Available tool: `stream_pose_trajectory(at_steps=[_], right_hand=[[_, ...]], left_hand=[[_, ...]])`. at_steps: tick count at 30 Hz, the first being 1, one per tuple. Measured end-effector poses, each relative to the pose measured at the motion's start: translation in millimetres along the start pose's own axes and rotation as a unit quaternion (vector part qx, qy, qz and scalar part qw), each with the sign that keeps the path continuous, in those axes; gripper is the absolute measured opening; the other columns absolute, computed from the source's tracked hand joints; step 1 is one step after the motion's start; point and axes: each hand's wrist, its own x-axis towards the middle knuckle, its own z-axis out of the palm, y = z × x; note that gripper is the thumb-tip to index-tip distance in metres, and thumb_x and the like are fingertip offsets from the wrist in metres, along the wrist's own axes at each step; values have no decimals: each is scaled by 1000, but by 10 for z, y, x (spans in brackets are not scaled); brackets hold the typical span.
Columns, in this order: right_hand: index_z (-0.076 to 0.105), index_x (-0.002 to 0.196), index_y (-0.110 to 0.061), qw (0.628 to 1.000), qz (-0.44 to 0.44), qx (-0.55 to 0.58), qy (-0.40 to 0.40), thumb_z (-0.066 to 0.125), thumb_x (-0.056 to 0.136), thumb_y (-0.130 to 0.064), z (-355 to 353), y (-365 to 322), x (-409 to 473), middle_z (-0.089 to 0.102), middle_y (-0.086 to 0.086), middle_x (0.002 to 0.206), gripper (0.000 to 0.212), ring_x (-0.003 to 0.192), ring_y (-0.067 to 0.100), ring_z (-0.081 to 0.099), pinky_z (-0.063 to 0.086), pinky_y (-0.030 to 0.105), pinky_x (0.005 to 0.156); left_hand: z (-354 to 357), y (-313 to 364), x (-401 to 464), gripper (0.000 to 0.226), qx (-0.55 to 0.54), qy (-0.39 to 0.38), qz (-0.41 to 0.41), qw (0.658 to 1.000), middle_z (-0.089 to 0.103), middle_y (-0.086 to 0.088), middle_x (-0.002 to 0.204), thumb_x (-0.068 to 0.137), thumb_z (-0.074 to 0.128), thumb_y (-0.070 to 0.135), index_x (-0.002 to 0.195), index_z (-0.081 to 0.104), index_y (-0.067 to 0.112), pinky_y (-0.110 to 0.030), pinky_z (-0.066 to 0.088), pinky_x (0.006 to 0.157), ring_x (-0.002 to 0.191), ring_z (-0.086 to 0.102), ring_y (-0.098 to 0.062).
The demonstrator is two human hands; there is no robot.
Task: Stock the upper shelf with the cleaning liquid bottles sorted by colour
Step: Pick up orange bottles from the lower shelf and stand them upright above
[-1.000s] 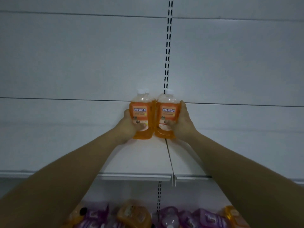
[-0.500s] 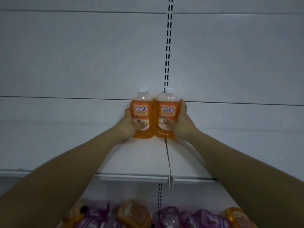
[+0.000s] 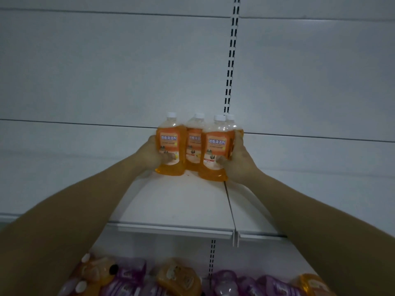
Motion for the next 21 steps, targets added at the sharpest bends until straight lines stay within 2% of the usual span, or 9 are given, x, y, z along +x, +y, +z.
stream_pose_trajectory(at_steps=[1,5,7,11,15,17,19,21], right_hand=[[11,147,-31,1000,-3,2,2,63,90,-8,4,3,-5,53,-1,131,81,121,21,54,47,45,101],[7,149,-33,1000,-13,2,15,62,90,-7,21,3,-47,50,-2,134,84,123,19,51,45,43,103],[6,149,-36,1000,-15,2,22,61,90,-7,25,19,-73,49,-3,134,86,123,17,50,45,42,102],[10,148,-40,998,-1,-5,56,61,91,-11,-39,73,-103,47,-4,134,82,121,16,49,46,42,101],[3,152,-32,997,33,-11,64,60,93,-11,-154,124,-86,41,0,140,85,126,17,44,41,38,102],[1,152,-31,997,43,-7,57,70,85,-19,-155,96,-102,41,2,141,97,127,20,46,42,41,104],[6,150,-35,997,43,16,55,82,66,-35,-140,71,-139,45,1,136,113,121,18,53,48,44,100],[7,148,-38,998,42,19,54,84,58,-38,-120,79,-145,45,3,139,118,122,22,53,47,47,100]], left_hand=[[-2,-1,26,57,8,7,1,1000,59,2,123,79,76,19,128,49,22,-44,44,100,116,55,-23],[4,-28,137,69,43,61,-58,996,50,-4,123,82,73,24,134,29,14,-46,47,96,114,51,-28],[3,-34,189,68,59,69,-67,994,49,-8,128,83,72,25,132,26,12,-46,47,95,116,51,-30],[43,-78,250,68,45,80,-50,994,51,-9,127,81,73,21,130,27,10,-39,46,91,114,52,-28],[88,-143,239,68,12,90,-23,996,51,-4,123,83,71,20,133,26,12,-33,42,85,110,52,-24],[98,-154,242,71,0,86,-21,996,51,-4,125,83,71,19,136,24,13,-33,42,86,115,52,-25],[112,-134,213,81,-14,89,-11,996,46,-4,130,80,74,18,140,20,15,-33,43,89,122,49,-27],[119,-75,156,99,85,144,41,985,26,-7,149,77,77,26,148,8,18,-40,37,104,138,30,-29]])
